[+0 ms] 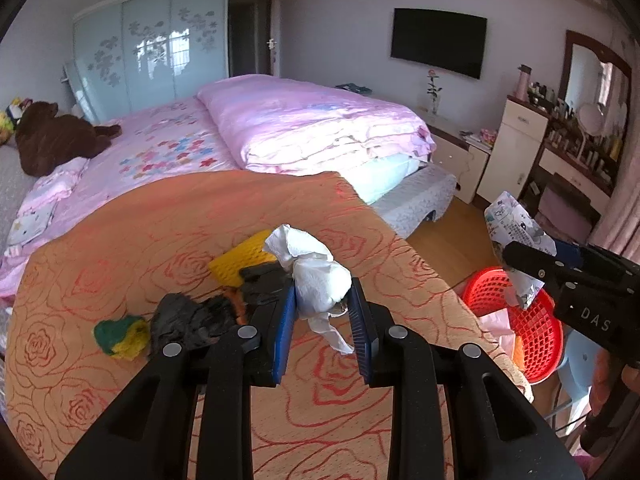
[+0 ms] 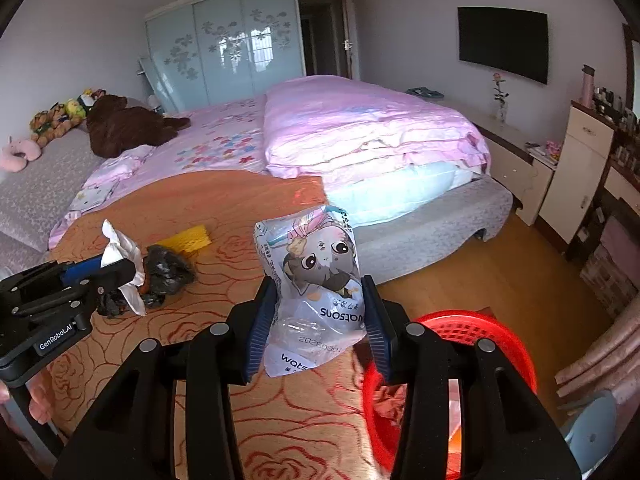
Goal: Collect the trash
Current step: 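Carry the white cloth and printed plastic bag over the wastebasket with both tools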
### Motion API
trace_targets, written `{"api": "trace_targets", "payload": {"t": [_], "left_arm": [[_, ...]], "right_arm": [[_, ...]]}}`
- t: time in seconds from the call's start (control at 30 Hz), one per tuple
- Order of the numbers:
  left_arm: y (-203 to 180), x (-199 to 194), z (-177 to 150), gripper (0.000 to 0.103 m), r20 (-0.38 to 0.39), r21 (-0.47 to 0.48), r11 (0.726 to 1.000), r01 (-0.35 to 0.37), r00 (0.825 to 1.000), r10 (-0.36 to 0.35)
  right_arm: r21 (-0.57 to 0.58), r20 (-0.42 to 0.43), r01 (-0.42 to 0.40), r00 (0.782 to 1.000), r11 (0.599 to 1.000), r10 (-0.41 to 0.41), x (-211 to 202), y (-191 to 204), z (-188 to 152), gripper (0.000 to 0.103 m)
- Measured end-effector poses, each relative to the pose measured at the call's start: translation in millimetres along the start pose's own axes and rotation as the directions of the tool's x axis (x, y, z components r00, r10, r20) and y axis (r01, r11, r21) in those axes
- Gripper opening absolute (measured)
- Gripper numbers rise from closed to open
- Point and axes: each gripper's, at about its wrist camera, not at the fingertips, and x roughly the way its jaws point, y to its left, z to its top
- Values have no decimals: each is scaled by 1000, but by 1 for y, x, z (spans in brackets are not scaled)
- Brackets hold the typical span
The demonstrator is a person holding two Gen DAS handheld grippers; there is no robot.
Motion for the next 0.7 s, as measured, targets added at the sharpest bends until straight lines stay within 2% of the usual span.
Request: {"api": "trace_targets", "payload": {"t": [0.7], "left_arm": [[-56,23,16,25,-30,110,990,85,996,-82]], "right_arm": [[83,8,113,993,990,-114,-19,-54,-9,42]]}}
